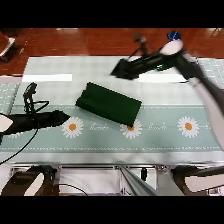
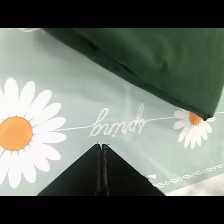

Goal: Fold the shirts.

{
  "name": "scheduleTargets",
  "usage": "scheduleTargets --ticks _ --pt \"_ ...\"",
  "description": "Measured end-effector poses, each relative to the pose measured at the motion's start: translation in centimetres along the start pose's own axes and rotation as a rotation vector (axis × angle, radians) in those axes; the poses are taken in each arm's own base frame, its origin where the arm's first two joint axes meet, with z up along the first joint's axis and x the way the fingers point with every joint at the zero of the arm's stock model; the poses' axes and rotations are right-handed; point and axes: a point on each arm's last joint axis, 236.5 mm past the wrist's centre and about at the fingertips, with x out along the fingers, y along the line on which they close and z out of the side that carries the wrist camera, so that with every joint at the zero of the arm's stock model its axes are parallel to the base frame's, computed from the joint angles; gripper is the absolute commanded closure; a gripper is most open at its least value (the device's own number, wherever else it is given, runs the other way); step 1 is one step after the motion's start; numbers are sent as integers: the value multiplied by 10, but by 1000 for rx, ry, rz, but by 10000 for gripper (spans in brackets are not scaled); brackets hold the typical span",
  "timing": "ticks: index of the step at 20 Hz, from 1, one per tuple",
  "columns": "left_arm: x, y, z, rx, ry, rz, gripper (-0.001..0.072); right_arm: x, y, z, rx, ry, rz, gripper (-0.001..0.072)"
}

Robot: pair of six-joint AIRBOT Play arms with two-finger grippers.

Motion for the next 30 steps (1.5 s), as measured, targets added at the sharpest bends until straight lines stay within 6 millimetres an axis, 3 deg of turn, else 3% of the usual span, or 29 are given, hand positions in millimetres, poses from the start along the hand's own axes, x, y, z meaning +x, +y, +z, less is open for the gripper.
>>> scheduleTargets --ticks 3,5,6,8,10,14,18,20,22,25,30 --pt "2 2 1 -5 0 3 685 -80 -33 -29 -61 -7 -236 300" --pt "3 2 1 -5 -2 4 685 -123 -70 -56 4 -80 -438 300" --pt "3 3 2 -5 -2 4 684 -139 -91 -71 66 -141 -535 300" --pt "3 3 2 -6 -4 5 685 -150 -127 -104 212 -258 -638 300" --pt "4 3 3 -8 -5 6 685 -132 -150 -133 328 -336 -632 300" --pt "6 5 5 -13 -8 10 685 -67 -170 -175 498 -289 -511 300" --pt "8 7 5 -19 -5 13 685 -9 -176 -192 612 -187 -373 301" --pt "9 7 5 -20 -4 13 685 15 -170 -188 635 -141 -301 301" --pt "9 8 5 -20 -3 14 685 38 -160 -183 637 -84 -240 365" --pt "9 8 5 -21 -2 14 684 64 -147 -170 565 -5 -187 695" --pt "9 8 5 -21 -2 14 684 72 -90 -114 355 28 -40 696"
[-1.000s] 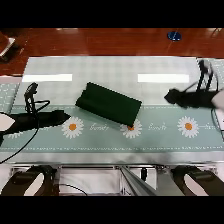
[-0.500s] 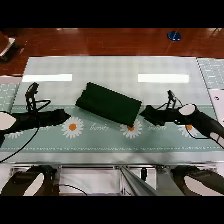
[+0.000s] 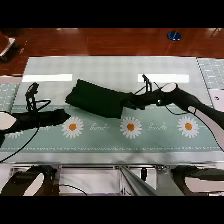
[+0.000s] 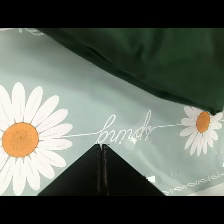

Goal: Fold the shirts.

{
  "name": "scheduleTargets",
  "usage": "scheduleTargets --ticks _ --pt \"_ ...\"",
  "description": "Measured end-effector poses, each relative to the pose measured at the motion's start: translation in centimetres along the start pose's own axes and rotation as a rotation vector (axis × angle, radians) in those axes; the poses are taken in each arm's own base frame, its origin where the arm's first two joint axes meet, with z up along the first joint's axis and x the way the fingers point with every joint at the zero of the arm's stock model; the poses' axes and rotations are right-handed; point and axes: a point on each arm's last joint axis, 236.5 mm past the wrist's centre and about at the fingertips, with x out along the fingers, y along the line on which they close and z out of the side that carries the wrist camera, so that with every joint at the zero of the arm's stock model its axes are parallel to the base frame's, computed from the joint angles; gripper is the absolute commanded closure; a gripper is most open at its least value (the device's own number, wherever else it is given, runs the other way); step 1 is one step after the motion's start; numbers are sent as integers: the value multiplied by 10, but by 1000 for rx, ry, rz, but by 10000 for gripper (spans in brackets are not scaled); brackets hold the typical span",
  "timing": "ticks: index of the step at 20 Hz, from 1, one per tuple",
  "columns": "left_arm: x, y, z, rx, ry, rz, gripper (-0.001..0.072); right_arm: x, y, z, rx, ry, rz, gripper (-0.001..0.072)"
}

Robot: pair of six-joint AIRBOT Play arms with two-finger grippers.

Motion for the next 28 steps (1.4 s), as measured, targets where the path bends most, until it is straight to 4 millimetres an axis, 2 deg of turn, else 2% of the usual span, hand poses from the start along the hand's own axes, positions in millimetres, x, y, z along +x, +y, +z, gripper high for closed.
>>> scheduleTargets --ticks 4,7,10,13,16,20,24,28 --pt "0 0 0 0 0 0 684 -18 54 23 -148 -1 72 697" --pt "0 0 0 0 0 0 684 -43 86 41 -265 -35 54 697" --pt "0 0 0 0 0 0 684 -85 107 62 -357 -89 -6 697" --pt "0 0 0 0 0 0 684 -143 114 84 -396 -178 -76 697" --pt "0 0 0 0 0 0 685 -210 104 100 -367 -287 -136 698" --pt "0 0 0 0 0 0 684 -300 72 106 -252 -427 -209 698" --pt "0 0 0 0 0 0 684 -381 36 90 -100 -558 -275 698" --pt "0 0 0 0 0 0 684 -442 6 57 72 -657 -337 699"
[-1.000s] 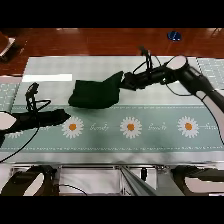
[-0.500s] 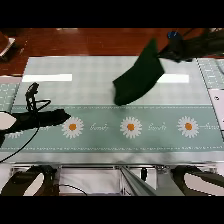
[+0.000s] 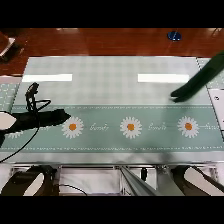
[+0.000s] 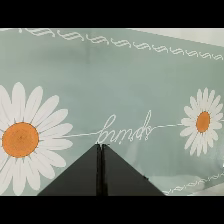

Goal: Fold the shirts.

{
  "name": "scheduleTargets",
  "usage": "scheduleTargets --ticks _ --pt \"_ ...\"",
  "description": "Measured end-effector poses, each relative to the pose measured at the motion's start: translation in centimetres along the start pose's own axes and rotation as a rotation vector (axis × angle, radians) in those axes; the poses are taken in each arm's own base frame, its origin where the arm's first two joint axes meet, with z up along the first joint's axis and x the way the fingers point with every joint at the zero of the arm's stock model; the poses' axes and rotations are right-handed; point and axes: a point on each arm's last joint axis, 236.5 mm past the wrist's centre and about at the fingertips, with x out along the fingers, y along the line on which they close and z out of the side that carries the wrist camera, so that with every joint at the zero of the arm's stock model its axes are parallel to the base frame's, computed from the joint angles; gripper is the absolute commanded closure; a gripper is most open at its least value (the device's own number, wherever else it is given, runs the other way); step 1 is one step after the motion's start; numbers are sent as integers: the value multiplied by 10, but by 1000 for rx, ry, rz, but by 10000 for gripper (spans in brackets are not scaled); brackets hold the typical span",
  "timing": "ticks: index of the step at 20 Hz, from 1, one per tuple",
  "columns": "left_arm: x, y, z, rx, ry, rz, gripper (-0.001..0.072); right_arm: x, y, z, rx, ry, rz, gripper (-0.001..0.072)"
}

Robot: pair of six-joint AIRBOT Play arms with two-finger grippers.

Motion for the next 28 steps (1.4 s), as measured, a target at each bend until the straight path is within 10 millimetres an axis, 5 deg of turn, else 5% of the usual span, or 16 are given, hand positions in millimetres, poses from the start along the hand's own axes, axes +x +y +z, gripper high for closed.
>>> scheduleTargets --ticks 4,10,12,13,16,18,19,22,25,28 --pt "0 0 0 0 0 0 684 -48 -63 -27 188 -16 -212 698" --pt "0 0 0 0 0 0 684 -108 -159 -127 531 2 -582 673" --pt "0 0 0 0 0 0 684 -123 -183 -168 647 16 -715 348" --pt "0 0 0 0 0 0 684 -128 -193 -187 688 38 -774 306" --pt "0 0 0 2 -2 0 684 -131 -206 -214 716 90 -862 320" --pt "-1 -3 5 17 -18 -11 684 -127 -209 -208 678 93 -870 555" --pt "-2 -8 12 31 -41 -27 684 -122 -208 -196 641 76 -851 676" --pt "-19 -41 50 96 -135 -104 685 -78 -171 -126 448 -20 -610 696" --pt "-51 -94 105 220 -253 -184 685 -15 -75 -53 152 -109 -239 696" --pt "-66 -142 131 386 -310 -224 686 50 6 -52 -125 -46 -68 696"
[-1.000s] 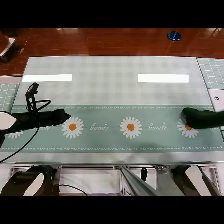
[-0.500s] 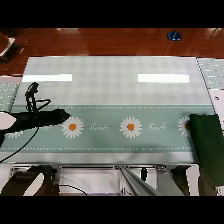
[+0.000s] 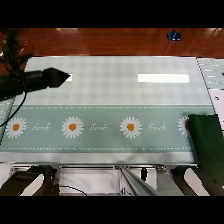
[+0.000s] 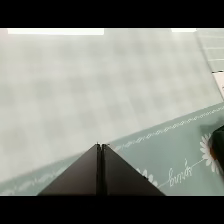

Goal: Fold the shirts.

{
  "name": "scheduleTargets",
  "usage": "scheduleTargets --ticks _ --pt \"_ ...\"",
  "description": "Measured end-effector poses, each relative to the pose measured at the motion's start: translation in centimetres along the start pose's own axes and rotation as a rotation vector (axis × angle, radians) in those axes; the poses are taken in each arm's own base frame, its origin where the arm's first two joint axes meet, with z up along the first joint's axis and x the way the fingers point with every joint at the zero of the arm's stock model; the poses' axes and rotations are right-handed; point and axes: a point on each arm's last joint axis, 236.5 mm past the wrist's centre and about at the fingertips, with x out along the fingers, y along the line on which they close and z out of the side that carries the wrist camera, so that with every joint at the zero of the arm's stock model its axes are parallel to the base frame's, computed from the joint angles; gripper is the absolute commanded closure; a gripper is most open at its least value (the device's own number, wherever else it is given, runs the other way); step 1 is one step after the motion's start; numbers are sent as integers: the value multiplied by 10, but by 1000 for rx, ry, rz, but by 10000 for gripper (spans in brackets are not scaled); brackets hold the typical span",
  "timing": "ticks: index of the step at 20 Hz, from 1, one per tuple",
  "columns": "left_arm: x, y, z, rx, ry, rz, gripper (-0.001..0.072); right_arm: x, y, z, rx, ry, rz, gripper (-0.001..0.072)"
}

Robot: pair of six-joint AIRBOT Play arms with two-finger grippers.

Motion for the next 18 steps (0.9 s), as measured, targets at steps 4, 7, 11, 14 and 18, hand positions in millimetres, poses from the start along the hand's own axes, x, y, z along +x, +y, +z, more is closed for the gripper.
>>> scheduleTargets --ticks 4,7,11,14,18 --pt "34 16 -34 103 148 118 685 98 27 -86 -279 269 -99 696" --pt "50 42 -52 124 219 220 684 135 8 -122 -349 371 -234 696" --pt "55 55 -60 136 252 273 684 149 -6 -137 -391 413 -319 696" --pt "56 59 -62 141 259 289 684 152 -9 -139 -403 418 -341 696" --pt "56 62 -63 145 264 299 684 153 -11 -141 -406 420 -352 696"
